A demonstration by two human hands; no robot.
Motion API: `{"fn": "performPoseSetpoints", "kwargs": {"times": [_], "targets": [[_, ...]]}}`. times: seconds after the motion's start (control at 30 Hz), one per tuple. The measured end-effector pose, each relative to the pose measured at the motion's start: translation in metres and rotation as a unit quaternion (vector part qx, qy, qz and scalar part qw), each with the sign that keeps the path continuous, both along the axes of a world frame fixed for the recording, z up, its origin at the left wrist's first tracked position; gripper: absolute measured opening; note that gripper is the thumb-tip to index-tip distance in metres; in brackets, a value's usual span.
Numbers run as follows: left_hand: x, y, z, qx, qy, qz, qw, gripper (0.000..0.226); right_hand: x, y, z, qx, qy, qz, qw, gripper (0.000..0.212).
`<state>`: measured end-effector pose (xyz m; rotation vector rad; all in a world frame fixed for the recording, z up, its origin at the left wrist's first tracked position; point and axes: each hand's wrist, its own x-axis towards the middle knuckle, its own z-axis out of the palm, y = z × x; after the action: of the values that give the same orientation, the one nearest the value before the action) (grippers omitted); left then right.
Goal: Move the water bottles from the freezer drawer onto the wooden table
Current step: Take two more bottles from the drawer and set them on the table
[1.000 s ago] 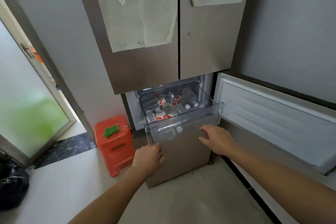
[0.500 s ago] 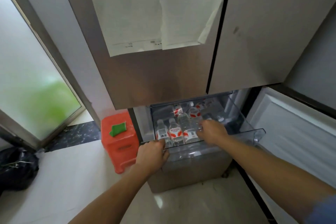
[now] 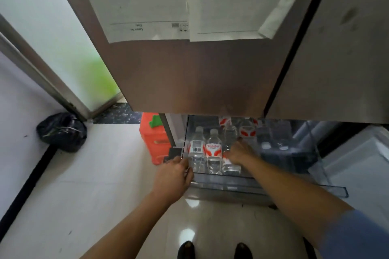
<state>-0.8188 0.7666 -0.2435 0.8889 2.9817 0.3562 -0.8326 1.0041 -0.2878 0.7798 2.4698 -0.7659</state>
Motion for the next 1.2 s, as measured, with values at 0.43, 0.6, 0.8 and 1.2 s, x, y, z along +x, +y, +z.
{"fn": "performPoseSetpoints", "kwargs": {"times": [0.43, 0.6, 0.8, 1.2], "targets": [[0.026, 0.015, 0.011, 0.014, 0.010, 0.077, 0.997, 0.027, -0.003, 0.026, 0.024, -0.243, 0.030, -0.129, 0.961, 0.038], [0.024, 0.042, 0.030, 0.083, 0.023, 0.047, 0.995, 0.051, -0.003, 0.020, 0.049, -0.498, 0.024, -0.293, 0.816, 0.027], [0.012, 0.075, 0.050, 0.072, 0.035, 0.002, 0.997, 0.053, 0.009, 0.006, 0.075, -0.581, 0.023, -0.304, 0.755, 0.020], [-0.004, 0.046, 0.099, 0.170, 0.079, 0.046, 0.981, 0.036, 0.020, 0.036, 0.066, -0.171, 0.152, -0.041, 0.973, 0.025]]}}
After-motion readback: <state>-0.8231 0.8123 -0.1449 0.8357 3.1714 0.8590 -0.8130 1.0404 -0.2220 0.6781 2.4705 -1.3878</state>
